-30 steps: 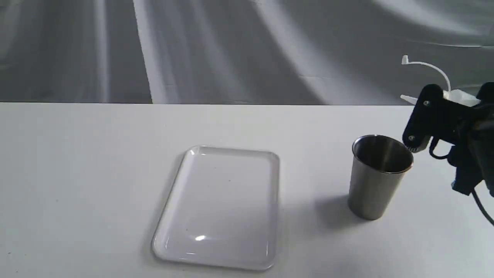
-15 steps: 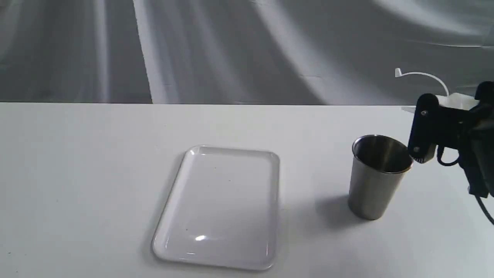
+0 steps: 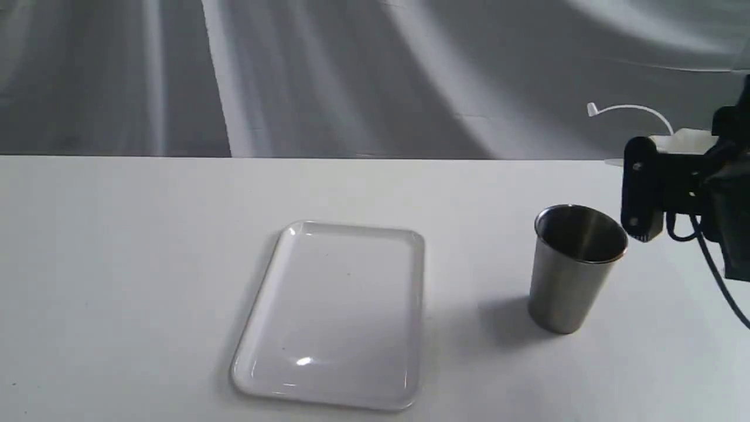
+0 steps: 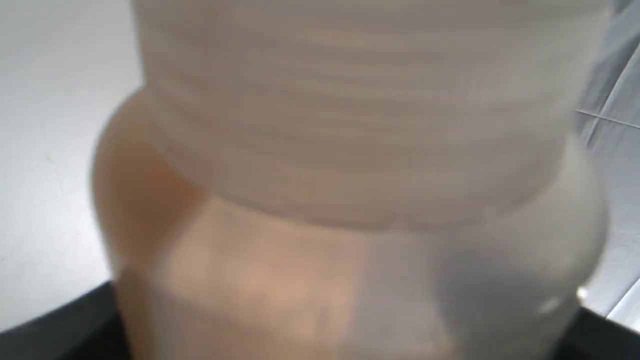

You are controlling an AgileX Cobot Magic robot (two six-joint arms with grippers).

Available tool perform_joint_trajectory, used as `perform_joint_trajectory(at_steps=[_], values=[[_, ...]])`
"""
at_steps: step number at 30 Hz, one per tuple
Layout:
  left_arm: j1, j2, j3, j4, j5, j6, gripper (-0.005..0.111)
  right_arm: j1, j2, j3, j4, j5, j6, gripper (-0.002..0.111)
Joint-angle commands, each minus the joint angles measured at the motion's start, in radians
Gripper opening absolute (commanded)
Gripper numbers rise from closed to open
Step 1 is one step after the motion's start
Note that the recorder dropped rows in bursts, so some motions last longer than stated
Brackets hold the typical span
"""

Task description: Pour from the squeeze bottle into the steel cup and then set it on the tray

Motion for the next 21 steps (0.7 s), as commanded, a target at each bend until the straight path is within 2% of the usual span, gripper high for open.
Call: perform_joint_trajectory(at_steps=[1,7,21], values=[[-0.002,-0.003,0.004,0.000,-0.007,-0.001,0.008,-0.009,-0.007,-0.016,-0.034,0.021,-0.043,0.000],[-0.002,-0.003,0.004,0.000,-0.007,-0.001,0.008,-0.009,-0.007,-0.018,-0.034,0.021,-0.170,0.000],[-0.002,-0.003,0.004,0.000,-0.007,-0.004,0.008,-0.009,-0.007,-0.018,-0.034,0.021,-0.244,0.000]])
